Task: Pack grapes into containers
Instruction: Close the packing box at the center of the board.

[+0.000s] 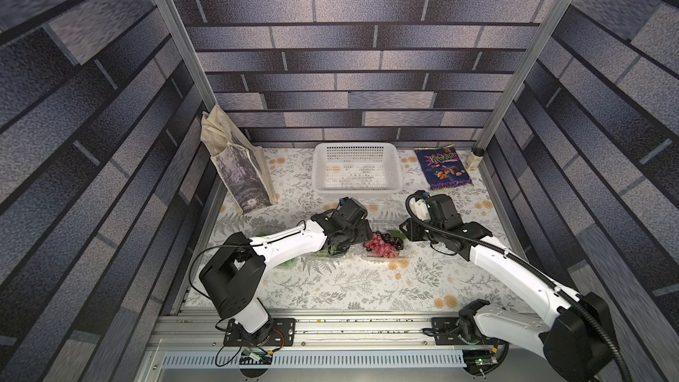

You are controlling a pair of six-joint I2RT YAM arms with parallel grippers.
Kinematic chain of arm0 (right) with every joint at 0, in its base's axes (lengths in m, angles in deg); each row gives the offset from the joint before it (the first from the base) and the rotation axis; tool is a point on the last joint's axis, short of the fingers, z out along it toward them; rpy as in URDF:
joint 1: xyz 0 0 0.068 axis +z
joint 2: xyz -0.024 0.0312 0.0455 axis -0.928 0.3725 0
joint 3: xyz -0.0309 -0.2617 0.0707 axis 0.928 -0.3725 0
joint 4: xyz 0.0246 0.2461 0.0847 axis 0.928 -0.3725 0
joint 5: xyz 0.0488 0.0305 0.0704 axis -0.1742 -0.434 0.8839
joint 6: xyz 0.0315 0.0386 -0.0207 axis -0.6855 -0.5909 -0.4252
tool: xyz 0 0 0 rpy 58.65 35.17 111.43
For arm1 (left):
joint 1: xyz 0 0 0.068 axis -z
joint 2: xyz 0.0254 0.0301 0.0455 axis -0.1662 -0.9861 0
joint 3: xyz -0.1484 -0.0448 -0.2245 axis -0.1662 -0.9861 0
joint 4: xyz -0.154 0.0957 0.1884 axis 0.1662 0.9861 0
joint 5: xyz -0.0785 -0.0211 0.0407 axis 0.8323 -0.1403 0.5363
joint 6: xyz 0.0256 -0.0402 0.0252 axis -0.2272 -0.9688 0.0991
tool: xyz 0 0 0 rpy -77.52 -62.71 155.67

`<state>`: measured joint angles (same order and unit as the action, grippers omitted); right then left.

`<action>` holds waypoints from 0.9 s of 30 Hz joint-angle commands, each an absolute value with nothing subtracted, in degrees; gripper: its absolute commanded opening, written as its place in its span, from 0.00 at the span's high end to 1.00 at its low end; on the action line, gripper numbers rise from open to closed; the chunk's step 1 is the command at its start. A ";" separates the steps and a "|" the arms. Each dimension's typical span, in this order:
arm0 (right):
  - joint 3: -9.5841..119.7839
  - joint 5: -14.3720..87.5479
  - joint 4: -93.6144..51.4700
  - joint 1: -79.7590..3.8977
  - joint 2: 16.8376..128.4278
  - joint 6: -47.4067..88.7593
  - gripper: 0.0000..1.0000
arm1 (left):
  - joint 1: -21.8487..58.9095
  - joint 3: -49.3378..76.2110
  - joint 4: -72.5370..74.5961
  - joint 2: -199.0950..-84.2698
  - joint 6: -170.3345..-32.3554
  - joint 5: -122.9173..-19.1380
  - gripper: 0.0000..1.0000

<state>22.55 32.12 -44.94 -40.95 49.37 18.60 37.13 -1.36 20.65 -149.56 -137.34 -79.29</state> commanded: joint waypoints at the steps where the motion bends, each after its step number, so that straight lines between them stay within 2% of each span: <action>1: 21.85 32.49 -45.23 -41.84 49.16 18.86 0.70 | 36.17 -3.08 24.35 -146.79 -138.14 -81.25 0.28; 3: 21.90 32.51 -45.18 -42.36 49.16 18.79 0.69 | 35.97 -3.37 24.15 -146.26 -138.02 -81.16 0.27; 6: 21.83 32.46 -45.16 -43.63 49.32 18.29 0.62 | 36.01 -1.94 23.74 -145.96 -137.36 -81.23 0.24; 9: 21.68 33.84 -44.08 -45.82 50.26 17.44 0.51 | 35.76 1.65 24.19 -147.48 -136.01 -81.34 0.18; 14: 21.85 37.76 -41.01 -49.76 53.04 16.01 0.35 | 34.75 10.01 26.74 -153.52 -133.86 -80.09 0.15; 27: 21.37 42.18 -32.11 -53.63 60.86 14.69 0.27 | 30.85 18.08 27.41 -163.89 -134.01 -77.50 0.14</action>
